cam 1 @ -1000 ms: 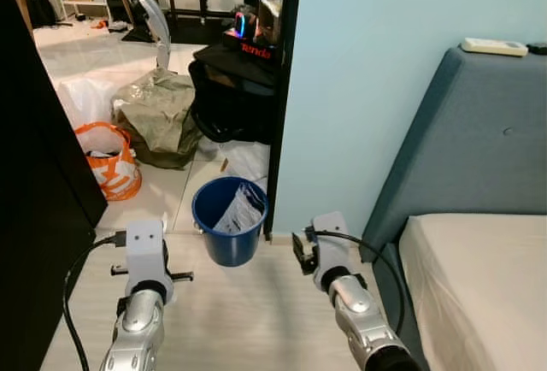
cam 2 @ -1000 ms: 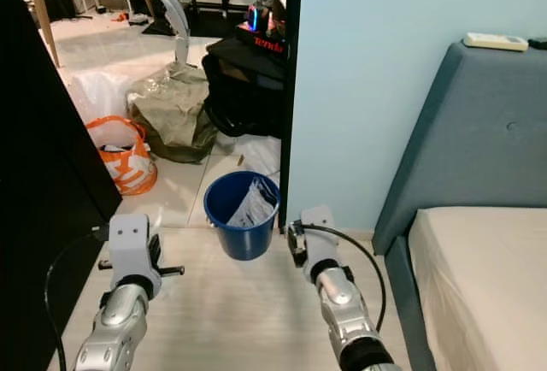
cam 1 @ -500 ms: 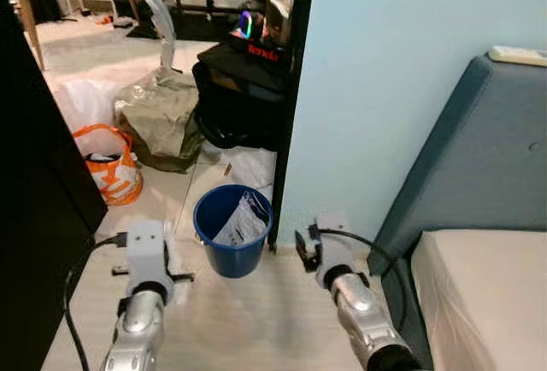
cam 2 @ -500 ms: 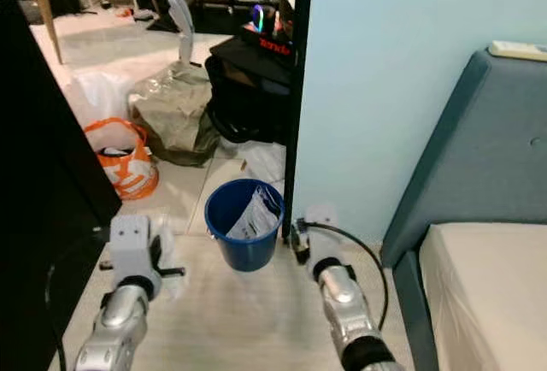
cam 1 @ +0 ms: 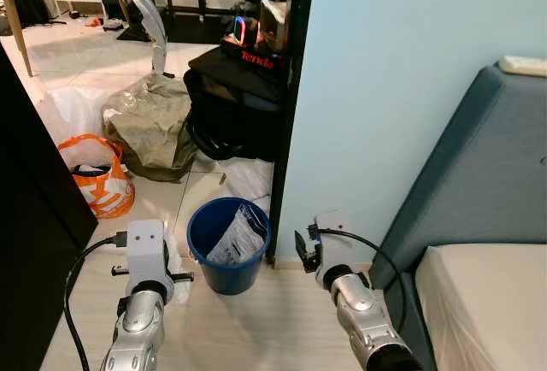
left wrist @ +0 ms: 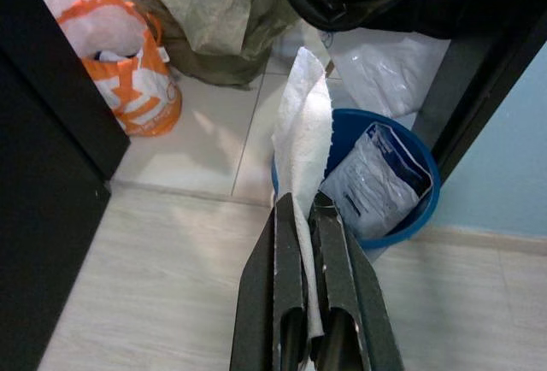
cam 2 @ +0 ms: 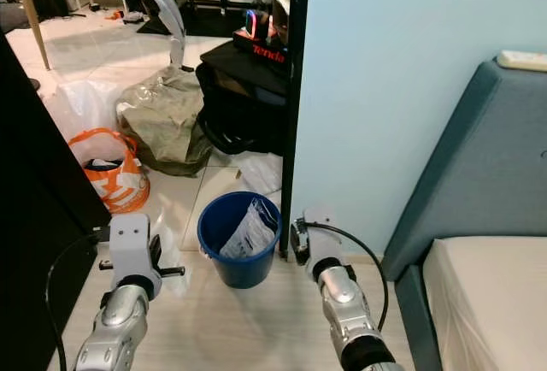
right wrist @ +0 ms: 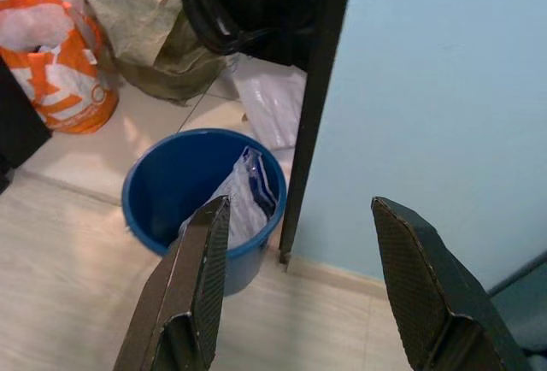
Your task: Clean up the room
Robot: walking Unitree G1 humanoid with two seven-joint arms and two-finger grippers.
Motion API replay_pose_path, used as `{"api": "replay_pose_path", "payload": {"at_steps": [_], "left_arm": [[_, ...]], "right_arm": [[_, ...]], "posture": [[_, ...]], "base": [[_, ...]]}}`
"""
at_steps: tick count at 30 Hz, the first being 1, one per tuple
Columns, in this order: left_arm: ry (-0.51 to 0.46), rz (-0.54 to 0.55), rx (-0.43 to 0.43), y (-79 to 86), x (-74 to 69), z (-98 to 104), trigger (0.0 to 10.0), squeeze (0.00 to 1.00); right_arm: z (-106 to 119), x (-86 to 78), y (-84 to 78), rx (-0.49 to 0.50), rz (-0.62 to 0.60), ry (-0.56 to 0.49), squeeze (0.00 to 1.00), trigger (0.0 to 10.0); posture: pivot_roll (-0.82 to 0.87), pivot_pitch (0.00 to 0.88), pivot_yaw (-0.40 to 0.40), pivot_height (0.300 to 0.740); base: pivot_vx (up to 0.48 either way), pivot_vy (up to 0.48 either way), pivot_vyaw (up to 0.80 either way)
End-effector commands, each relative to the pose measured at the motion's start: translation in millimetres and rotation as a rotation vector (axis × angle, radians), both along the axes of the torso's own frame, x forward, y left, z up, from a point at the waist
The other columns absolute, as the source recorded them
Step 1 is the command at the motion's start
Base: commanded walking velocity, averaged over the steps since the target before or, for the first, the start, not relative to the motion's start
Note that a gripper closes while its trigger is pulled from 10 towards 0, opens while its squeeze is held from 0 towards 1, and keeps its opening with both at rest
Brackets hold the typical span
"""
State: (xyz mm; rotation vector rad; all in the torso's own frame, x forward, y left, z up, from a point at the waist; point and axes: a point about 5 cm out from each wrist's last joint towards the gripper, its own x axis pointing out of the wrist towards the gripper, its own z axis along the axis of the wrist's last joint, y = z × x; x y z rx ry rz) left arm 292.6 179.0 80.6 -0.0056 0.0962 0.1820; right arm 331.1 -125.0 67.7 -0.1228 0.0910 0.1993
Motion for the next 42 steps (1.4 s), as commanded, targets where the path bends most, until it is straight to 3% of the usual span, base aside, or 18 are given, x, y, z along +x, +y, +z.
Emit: {"api": "replay_pose_path", "payload": {"at_steps": [1, 42], "left_arm": [[0.016, -0.001, 0.0, -1.7, -2.3, -4.1, 10.0, 0.0], [0.007, -0.022, 0.005, -4.6, 1.6, -2.7, 10.0, 0.0]], "right_arm": [[-5.4, -2.7, -5.2, -0.003, -0.015, 0.021, 0.0, 10.0], [-7.0, -3.6, -4.2, -0.015, -0.007, 0.021, 0.0, 10.0]], "posture": [[0.07, 0.116, -0.031, 0.74], [0.07, 0.078, -0.023, 0.74]], "base": [[0.322, 0.0, 0.0], [0.322, 0.0, 0.0]]}}
